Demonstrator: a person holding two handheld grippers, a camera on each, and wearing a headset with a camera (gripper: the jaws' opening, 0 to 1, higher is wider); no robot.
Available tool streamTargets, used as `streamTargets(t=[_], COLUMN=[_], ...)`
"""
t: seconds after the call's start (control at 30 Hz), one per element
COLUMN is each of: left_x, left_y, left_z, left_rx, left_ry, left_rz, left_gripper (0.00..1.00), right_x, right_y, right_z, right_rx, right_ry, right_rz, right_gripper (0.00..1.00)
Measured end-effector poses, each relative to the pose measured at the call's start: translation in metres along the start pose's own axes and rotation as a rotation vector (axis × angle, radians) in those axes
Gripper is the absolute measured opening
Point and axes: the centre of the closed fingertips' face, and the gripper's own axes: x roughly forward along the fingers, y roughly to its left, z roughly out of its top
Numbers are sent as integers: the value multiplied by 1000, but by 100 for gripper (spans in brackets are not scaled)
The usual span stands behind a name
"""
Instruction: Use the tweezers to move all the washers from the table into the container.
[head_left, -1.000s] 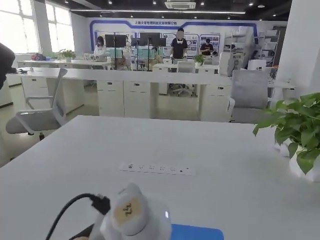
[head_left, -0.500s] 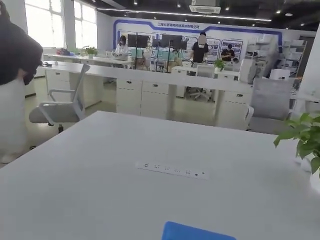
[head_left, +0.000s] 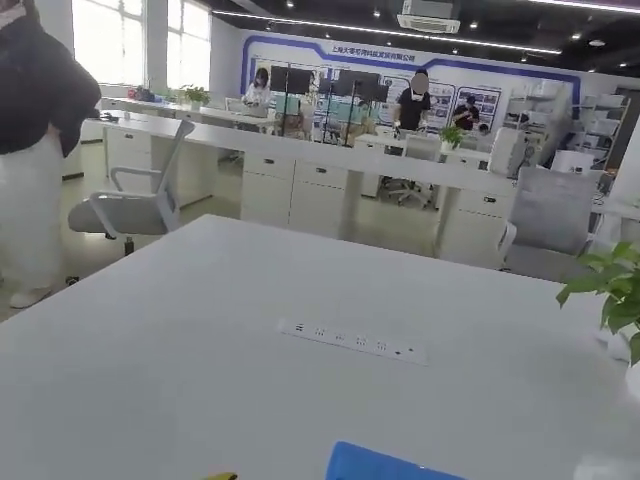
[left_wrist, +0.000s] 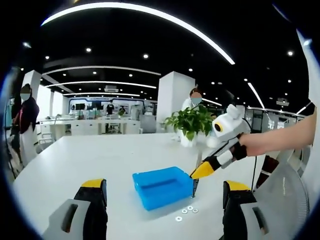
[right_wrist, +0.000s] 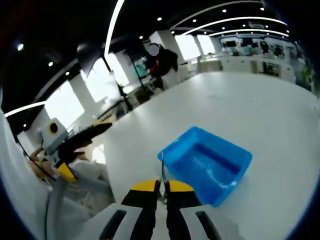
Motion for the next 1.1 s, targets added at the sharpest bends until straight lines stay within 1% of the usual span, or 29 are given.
streamTargets(t=[0.03,0.1,0.13,0.2,0.27,0.33,0.4,0.47,0.53,0.57,0.6,0.63,0.77,0.8,0.9,1.0,1.1], left_x=[0,0,0,0,-1,-1,-1,1,1,1,1,1,2,2,2,2,2], left_y=[-1,1,3,7,10,10,9,8,6,6,5,5,4,4,2,1,2], left_z=[4,4,3,2,3,5,4,0,-2,-2,-2,-2,-4,-5,-7,-7,-7], left_rx=[-21,-37,-45,-40,-34,-34,-43,-46,-22,-16,-7,-5,-8,-3,10,17,16], left_ry=[-28,-28,-25,-21,-28,-38,-35,-14,1,3,6,7,13,21,33,35,36], left_rz=[-3,0,9,33,47,48,41,34,36,35,35,33,21,21,16,11,11], left_gripper=[99,99,99,99,99,99,99,99,99,99,99,99,99,99,99,99,98], right_x=[-1,-4,-5,-6,-7,-7,-6,-1,4,5,8,12,20,22,26,29,32], right_y=[-3,-11,-16,-23,-34,-47,-62,-72,-78,-79,-85,-90,-94,-98,-104,-103,-105], right_z=[4,13,18,24,29,32,32,27,23,22,18,14,12,12,11,10,3], right_rx=[-2,0,4,19,39,44,40,47,31,27,8,3,-13,-21,-39,-54,-84], right_ry=[-6,-22,-33,-47,-61,-62,-56,-32,-15,-10,3,8,18,21,29,36,63], right_rz=[-9,-27,-39,-54,-86,-126,-176,-203,-225,-229,-248,-255,-273,-282,-294,-289,-298], right_gripper=[3,3,3,3,3,3,3,3,3,3,3,3,3,3,3,3,3])
